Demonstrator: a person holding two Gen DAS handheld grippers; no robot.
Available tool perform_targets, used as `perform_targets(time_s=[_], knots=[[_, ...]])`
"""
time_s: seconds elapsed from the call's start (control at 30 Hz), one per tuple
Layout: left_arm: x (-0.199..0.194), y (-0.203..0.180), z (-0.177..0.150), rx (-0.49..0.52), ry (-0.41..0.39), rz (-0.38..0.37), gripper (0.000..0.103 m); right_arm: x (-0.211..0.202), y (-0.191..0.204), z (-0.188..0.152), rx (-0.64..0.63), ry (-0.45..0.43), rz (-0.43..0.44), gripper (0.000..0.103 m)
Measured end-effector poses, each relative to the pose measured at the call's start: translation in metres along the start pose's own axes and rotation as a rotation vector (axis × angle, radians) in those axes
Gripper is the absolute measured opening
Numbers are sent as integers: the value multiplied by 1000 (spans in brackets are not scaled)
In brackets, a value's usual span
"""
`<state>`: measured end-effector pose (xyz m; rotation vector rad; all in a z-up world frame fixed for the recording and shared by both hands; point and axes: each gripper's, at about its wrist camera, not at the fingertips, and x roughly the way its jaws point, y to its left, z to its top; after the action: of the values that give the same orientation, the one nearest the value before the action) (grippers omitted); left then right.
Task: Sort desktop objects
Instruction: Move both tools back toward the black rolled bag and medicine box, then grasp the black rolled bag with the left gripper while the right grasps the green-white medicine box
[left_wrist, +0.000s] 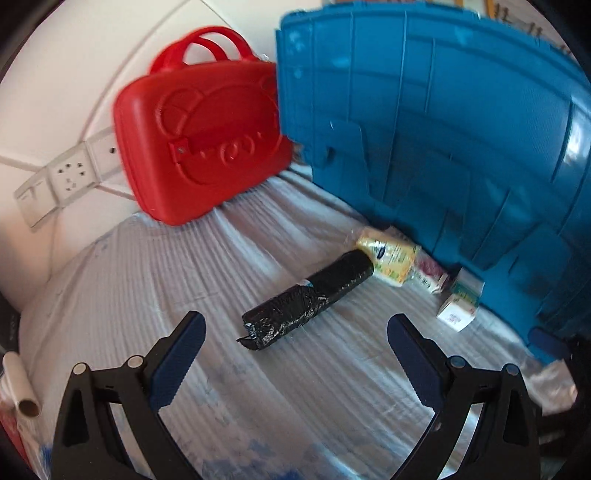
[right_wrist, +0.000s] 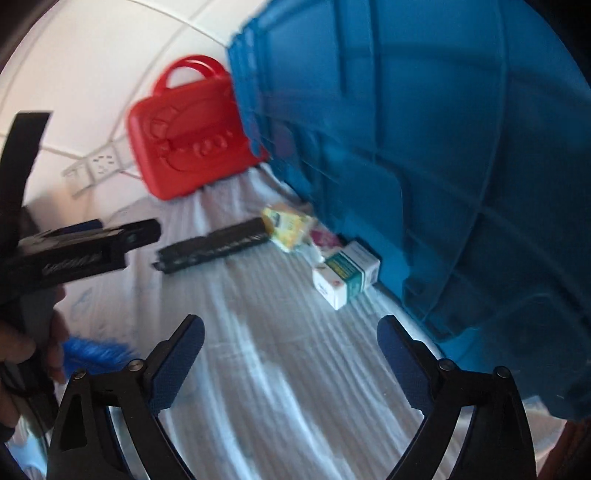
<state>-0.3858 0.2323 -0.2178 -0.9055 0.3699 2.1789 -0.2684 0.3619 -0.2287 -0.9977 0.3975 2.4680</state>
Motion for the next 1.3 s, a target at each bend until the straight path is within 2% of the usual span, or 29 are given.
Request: perform_targets(time_s=[0.23,0.27,0.33,0.47,0.57,0.63,0.73,0.87,0.97,1.07,1.1,1.3], knots=[[50,4,3,35,43,-73,100,55,-12,8,63,40,-104,97],[54,4,4,41,48,-87,100,59,-16,9,82,48,-98,97],[66,0,7,74,66,-120,100,65,-16,10,95,27,-135,95],[85,-7,9,131,110,-136,100,78,-11,14,158,-5,-132,96],[97,-4,13,112,124,-160,100,84,-10,18,187,-45,-191,96],[107,-1,16,95,147,-201,100,88,-13,19,217,-71,-216,98],[120,-8,15,158,180,-199,100,93,-12,21,252,-99,-257,102],[126,-14,17,202,178,-213,100,98,-13,19,300,-116,-239,102],[128,-14,20,217,173,-220,100,104,-13,17,341,-106,-257,102],[129,-10,20,241,168,-232,100,116,-15,7,437,-25,-236,102],[130,-9,20,238,167,-235,100,119,-14,7,452,-12,-260,102],[134,-12,23,248,172,-229,102,125,-4,17,486,-45,-268,102]])
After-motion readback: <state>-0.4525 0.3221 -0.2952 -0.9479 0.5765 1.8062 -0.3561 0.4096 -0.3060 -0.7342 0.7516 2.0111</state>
